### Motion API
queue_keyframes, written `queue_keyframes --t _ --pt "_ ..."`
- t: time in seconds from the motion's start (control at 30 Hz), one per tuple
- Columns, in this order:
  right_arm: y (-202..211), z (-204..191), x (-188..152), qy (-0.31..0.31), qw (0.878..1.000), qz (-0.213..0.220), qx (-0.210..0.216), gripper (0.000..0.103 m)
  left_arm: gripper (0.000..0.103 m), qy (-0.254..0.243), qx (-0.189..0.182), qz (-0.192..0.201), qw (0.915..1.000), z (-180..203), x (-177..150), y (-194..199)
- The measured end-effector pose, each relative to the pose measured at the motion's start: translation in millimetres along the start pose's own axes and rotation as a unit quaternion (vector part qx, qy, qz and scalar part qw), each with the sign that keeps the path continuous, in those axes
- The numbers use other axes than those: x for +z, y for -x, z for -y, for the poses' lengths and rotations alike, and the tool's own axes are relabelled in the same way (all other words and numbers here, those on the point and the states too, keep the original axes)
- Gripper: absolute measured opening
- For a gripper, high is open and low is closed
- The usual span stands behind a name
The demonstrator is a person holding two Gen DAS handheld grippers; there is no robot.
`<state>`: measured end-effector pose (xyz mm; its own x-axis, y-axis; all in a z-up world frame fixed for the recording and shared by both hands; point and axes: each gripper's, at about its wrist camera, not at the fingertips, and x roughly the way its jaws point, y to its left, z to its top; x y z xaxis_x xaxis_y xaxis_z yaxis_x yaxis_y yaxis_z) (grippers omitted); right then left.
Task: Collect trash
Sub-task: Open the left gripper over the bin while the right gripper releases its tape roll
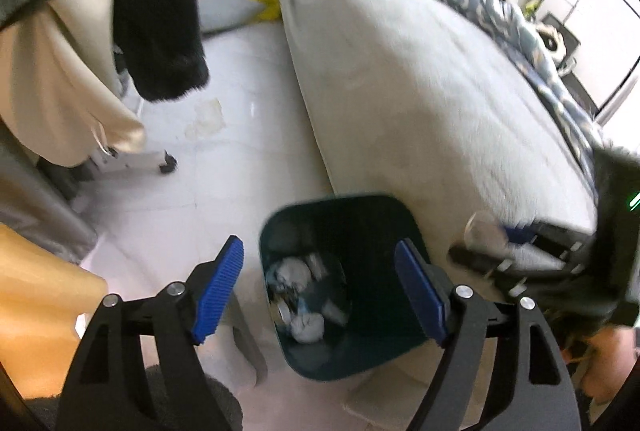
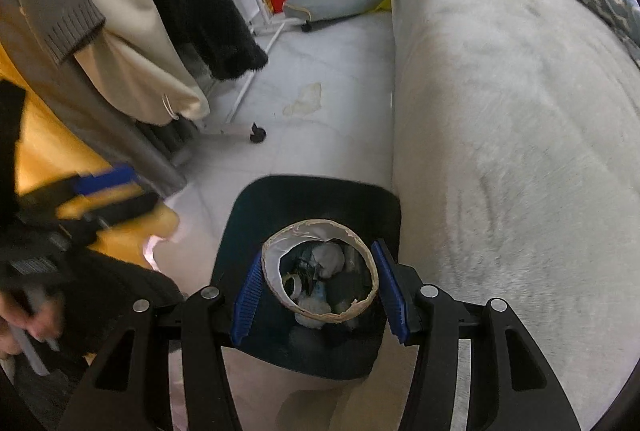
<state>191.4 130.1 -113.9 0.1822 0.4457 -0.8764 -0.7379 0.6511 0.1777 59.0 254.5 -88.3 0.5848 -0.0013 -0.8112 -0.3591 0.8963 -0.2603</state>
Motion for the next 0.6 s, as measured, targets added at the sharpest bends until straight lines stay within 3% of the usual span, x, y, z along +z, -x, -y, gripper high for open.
queue_keyframes --t 0.27,0.37,0.43,0.53,0.6 --pt "-30 -13 -10 0.029 0.999 -0.032 0.003 0.056 0.083 0.010 -0.009 0.068 0.9976 2 17 36" --pt "-36 -17 -12 0.041 0.998 -0.047 -0.005 0.056 0.084 -0.010 -0.012 0.081 0.9966 12 18 45" --pt "-36 -17 -12 0.042 0.998 -0.049 -0.005 0.058 0.084 -0.038 0.008 0.092 0.9950 22 18 52" --pt "-33 -17 -13 0.042 0.998 -0.049 0.001 0.071 0.086 -0.058 0.012 0.115 0.9917 30 19 63" --pt "-27 -17 -15 0.043 0.998 -0.046 0.002 0.076 0.094 -0.065 -0.002 0.134 0.9888 35 19 75"
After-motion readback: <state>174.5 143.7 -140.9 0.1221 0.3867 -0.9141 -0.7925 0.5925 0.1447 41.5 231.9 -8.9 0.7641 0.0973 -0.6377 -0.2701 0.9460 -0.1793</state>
